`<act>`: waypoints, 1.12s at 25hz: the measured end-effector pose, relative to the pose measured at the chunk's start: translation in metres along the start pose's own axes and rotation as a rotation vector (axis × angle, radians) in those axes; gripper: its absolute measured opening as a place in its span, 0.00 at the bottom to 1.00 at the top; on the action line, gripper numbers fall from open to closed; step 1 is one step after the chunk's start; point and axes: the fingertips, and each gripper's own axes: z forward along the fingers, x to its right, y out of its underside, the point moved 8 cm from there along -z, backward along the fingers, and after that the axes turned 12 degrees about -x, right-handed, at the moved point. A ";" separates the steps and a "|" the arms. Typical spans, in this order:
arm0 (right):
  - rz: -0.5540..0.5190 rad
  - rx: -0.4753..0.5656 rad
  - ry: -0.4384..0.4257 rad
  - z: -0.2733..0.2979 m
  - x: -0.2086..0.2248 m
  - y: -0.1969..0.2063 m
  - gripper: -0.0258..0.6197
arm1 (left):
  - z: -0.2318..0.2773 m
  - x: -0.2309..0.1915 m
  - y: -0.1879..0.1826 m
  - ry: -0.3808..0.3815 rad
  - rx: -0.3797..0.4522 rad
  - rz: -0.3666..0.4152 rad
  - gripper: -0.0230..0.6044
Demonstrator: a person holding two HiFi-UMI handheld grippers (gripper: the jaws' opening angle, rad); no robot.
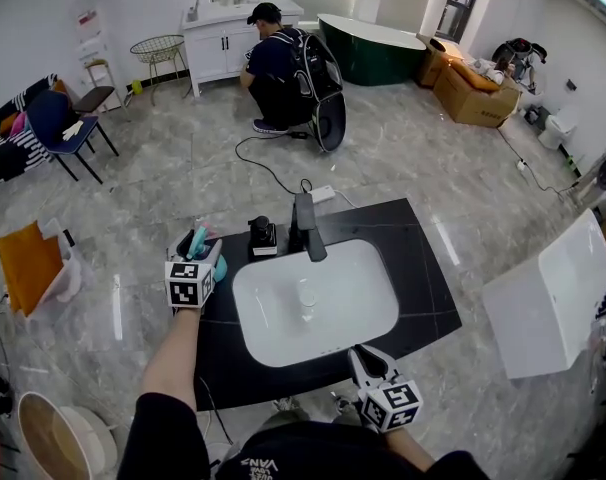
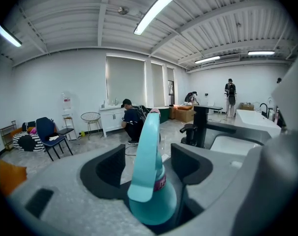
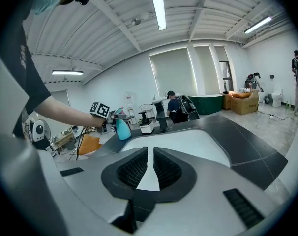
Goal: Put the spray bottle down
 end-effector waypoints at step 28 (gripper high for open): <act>-0.143 -0.007 -0.244 0.008 0.002 -0.003 0.10 | -0.130 0.041 0.039 -0.058 0.099 -0.074 0.69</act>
